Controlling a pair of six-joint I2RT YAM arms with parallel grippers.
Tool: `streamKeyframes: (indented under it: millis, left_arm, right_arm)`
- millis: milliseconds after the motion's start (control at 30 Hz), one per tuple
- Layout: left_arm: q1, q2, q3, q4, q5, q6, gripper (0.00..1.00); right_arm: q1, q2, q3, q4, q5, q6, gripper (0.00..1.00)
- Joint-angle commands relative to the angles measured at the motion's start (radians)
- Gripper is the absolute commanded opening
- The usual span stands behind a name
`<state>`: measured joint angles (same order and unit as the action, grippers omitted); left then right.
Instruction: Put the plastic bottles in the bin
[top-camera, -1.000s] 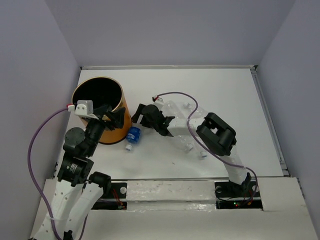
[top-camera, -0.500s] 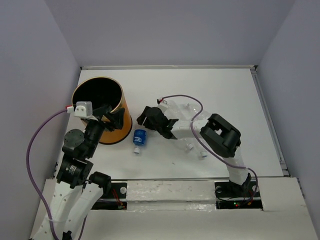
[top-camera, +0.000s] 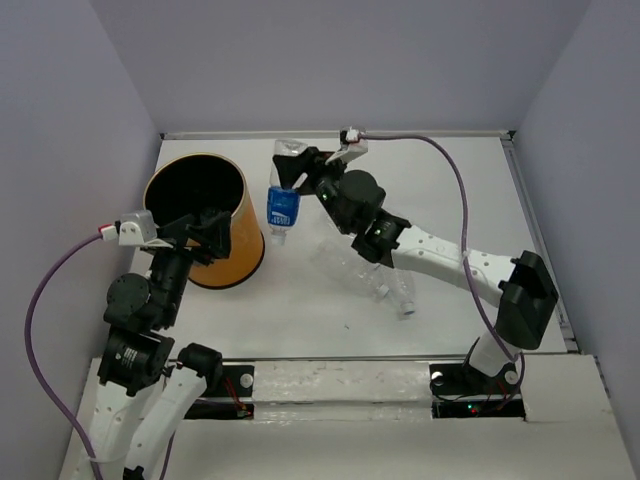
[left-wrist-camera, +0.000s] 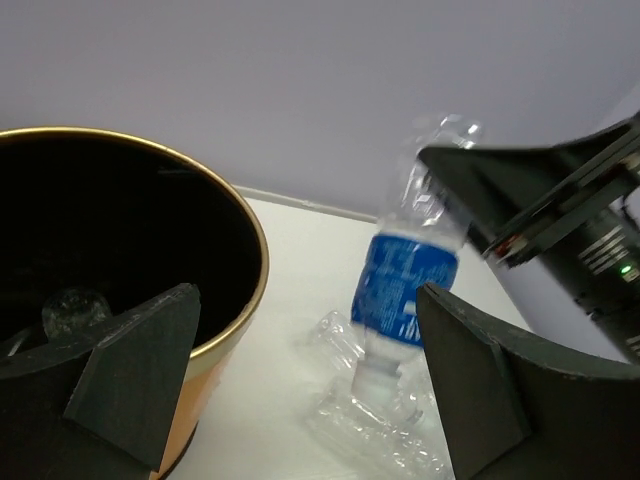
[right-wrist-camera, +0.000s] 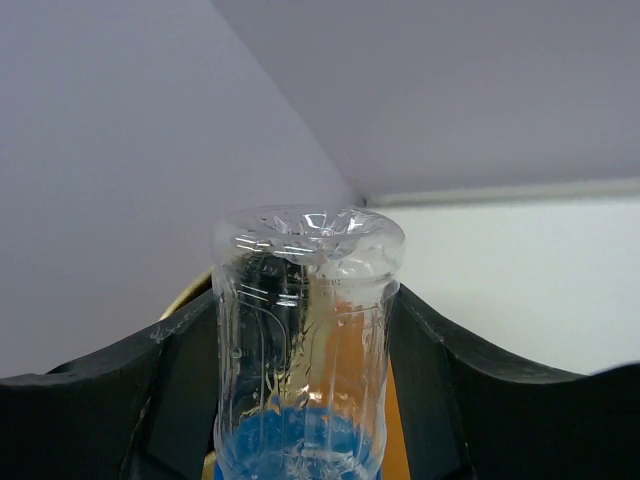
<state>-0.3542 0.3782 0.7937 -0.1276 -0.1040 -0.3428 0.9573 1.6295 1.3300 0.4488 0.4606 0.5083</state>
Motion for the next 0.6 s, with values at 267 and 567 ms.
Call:
streamKeyframes:
  millis: [267,567]
  left_arm:
    - [-0.006,-0.139,0.048,-0.386,-0.172,-0.246,0.99]
    - [-0.014,-0.125,-0.034,-0.486,0.099,-0.288,0.99]
  right_arm:
    - [0.008,0.496,0.946,0.021,-0.171,-0.381,0.31]
    - [0.008,0.696,1.091,-0.057,-0.368,-0.312,0.37]
